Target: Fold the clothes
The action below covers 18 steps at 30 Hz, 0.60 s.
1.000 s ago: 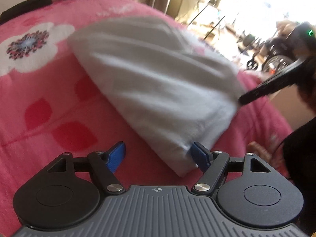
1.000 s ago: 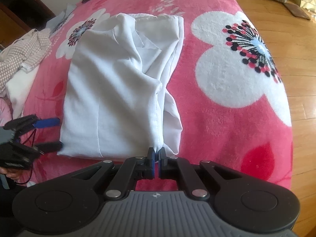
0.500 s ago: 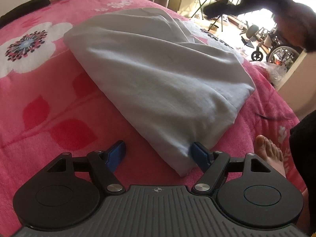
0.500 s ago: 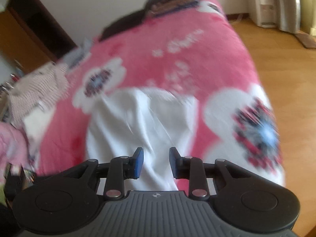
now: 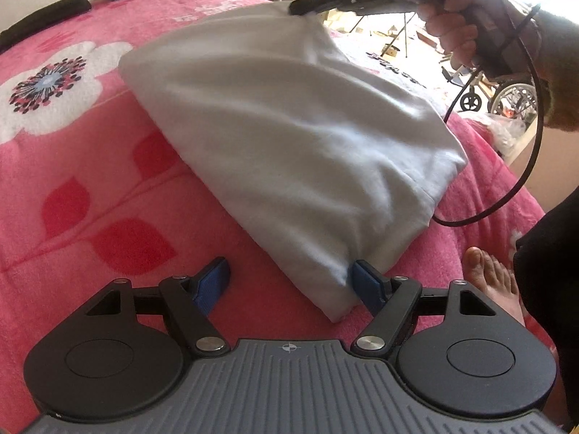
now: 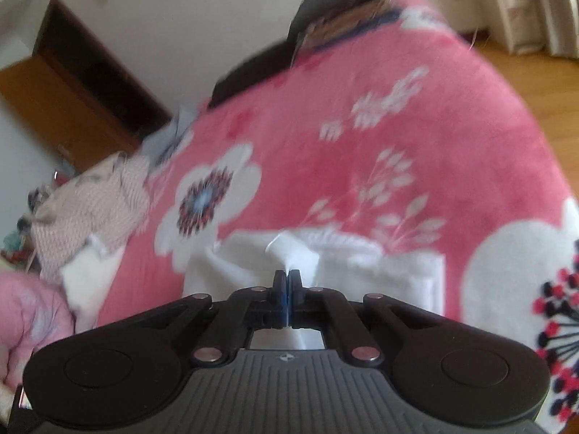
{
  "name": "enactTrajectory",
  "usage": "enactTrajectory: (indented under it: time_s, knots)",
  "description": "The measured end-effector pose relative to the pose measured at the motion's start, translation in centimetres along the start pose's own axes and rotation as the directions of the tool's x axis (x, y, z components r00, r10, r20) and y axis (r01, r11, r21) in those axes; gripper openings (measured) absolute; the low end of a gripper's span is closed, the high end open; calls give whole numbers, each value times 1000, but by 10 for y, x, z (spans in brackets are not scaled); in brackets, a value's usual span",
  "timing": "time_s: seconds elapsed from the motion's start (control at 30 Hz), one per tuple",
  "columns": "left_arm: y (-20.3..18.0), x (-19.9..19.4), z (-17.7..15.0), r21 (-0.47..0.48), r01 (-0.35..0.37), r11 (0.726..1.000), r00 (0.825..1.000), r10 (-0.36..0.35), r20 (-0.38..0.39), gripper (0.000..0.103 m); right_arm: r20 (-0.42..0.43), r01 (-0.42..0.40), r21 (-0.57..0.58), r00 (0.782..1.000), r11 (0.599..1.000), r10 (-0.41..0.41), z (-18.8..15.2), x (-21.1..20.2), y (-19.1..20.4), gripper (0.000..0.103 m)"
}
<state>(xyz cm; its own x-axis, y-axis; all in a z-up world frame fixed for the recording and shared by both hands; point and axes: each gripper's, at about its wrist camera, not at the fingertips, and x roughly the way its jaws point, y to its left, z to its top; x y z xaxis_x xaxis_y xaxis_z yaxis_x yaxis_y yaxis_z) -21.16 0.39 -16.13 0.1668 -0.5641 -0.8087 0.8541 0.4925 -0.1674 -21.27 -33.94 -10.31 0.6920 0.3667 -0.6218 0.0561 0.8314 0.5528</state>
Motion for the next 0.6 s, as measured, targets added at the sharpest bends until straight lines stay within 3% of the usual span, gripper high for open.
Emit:
enactTrajectory:
  time_s: [0.13, 0.27, 0.37, 0.4, 0.5, 0.6]
  knots:
    - [1, 1, 0, -3, 8, 1000, 1000, -8, 0, 75, 60, 74, 2, 995, 997, -74, -6, -4, -4, 0]
    - [-2, 2, 0, 29, -5, 1000, 1000, 5, -2, 75, 18, 192, 11, 981, 981, -192, -10, 11, -20, 1]
    - [-4, 2, 0, 32, -9, 999, 1000, 9, -1, 75, 11, 202, 54, 979, 978, -203, -5, 3, -24, 5]
    - [-4, 2, 0, 30, -9, 1000, 1000, 9, 0, 75, 35, 196, 54, 980, 979, -198, -3, -4, -22, 9]
    - [-4, 1, -1, 29, -8, 1000, 1000, 7, 4, 75, 105, 174, 32, 979, 984, -176, 6, -17, -16, 37]
    - [-4, 1, -1, 34, -9, 999, 1000, 9, 6, 75, 88, 139, -45, 987, 989, -134, 20, -2, -7, 38]
